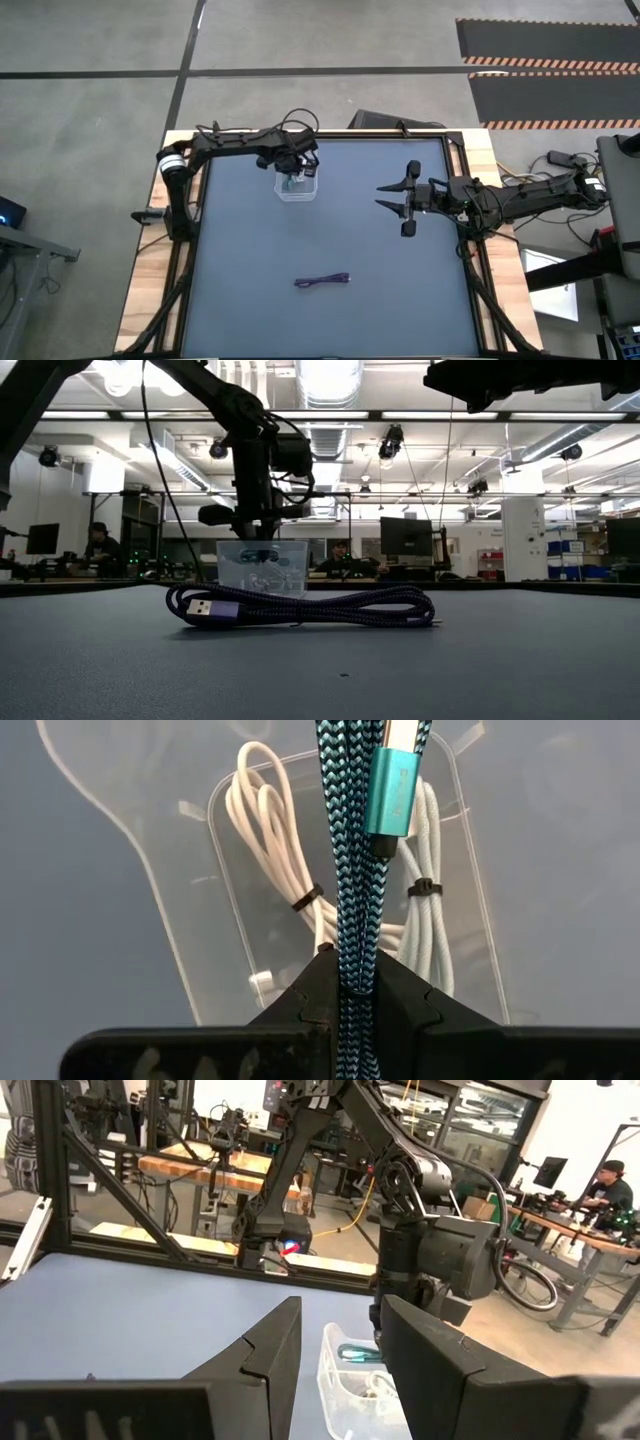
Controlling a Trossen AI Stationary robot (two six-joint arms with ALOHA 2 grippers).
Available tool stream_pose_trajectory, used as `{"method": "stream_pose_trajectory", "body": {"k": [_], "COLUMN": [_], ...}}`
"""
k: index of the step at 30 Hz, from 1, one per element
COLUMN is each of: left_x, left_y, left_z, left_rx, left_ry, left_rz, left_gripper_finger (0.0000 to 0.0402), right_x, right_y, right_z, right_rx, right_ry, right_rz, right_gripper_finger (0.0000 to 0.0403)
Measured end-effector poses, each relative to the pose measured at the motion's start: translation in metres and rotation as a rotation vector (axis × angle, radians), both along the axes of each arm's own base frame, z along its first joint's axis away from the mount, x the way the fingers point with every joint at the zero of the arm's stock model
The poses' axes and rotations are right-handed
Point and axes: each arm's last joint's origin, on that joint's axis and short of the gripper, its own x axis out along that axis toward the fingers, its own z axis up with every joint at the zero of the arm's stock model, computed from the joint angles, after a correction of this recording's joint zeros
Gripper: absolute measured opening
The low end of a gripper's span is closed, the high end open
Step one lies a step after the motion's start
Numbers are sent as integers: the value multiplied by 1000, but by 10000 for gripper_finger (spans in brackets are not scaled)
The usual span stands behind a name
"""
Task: Pick and place USB-C Cables
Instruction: Put the blue charger cable into the transparent bin
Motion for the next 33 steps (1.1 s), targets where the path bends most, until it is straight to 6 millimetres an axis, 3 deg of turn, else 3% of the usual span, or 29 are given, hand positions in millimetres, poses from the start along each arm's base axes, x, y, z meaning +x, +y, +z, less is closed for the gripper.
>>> {"method": "stream_pose_trajectory", "body": {"k": [11, 22, 33], "left_x": [1, 6, 6], "left_y": [3, 7, 7], "left_z": [-6, -27, -29], "left_rx": [-3, -49, -52], "left_ry": [-22, 15, 19], "left_rz": [1, -8, -8], "left_gripper_finger": [18, 24, 31], "right_x": [0, 0, 0], "right_y": [0, 0, 0], "right_z": [0, -1, -1], "right_rx": [0, -1, -5], "right_ry": [0, 7, 8], "right_rz": [0, 0, 0], "right_gripper_finger": [130, 130, 130]}}
